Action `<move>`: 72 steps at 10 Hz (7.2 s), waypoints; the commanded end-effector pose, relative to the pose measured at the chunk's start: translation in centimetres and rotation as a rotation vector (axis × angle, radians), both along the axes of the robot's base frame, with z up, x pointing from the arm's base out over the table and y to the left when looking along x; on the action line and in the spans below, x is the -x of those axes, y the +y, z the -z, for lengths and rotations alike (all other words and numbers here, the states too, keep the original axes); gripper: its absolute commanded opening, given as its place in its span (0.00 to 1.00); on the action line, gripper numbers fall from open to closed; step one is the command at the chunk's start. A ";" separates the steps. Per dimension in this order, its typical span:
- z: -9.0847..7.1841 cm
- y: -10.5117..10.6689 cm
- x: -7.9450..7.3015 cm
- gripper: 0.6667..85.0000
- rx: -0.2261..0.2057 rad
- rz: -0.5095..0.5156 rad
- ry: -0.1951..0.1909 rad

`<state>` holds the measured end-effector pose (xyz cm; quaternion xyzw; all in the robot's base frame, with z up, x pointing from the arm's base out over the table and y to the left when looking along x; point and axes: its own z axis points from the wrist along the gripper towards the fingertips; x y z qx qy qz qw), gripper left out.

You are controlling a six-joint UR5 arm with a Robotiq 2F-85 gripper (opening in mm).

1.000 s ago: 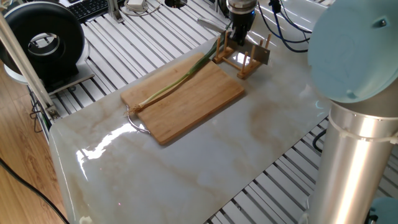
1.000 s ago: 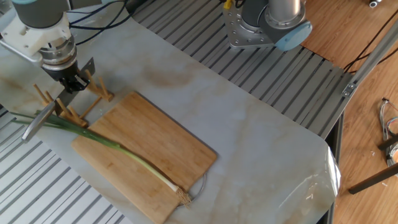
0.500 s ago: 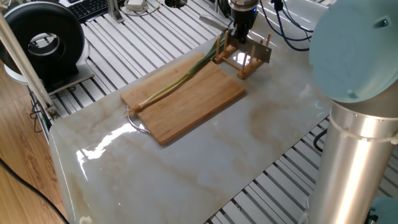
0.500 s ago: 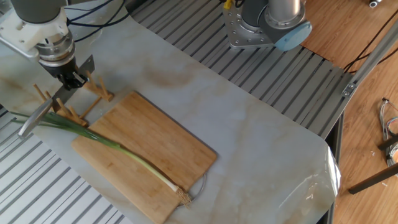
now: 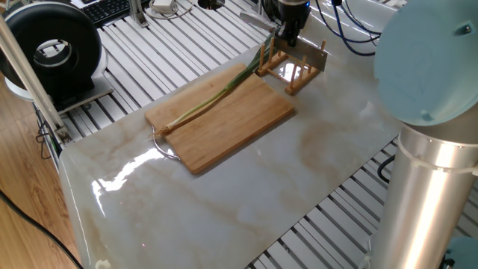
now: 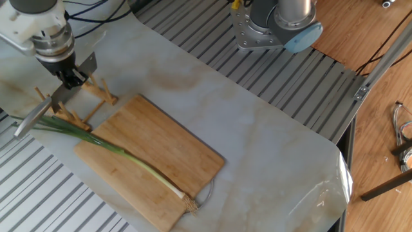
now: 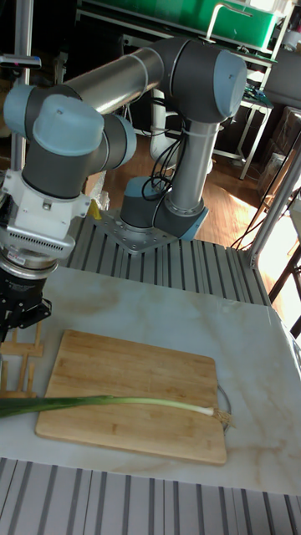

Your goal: Chop the green garlic

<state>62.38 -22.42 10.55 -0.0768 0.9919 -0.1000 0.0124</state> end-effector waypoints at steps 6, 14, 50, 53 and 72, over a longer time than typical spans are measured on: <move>-6.7 5.6 1.7 0.01 -0.004 0.030 -0.030; -5.5 14.6 2.7 0.01 -0.236 0.140 -0.011; -4.3 26.6 0.6 0.01 -0.244 0.082 0.050; -4.9 30.0 0.2 0.01 -0.246 0.134 0.049; -3.1 38.5 -3.4 0.01 -0.284 0.249 -0.023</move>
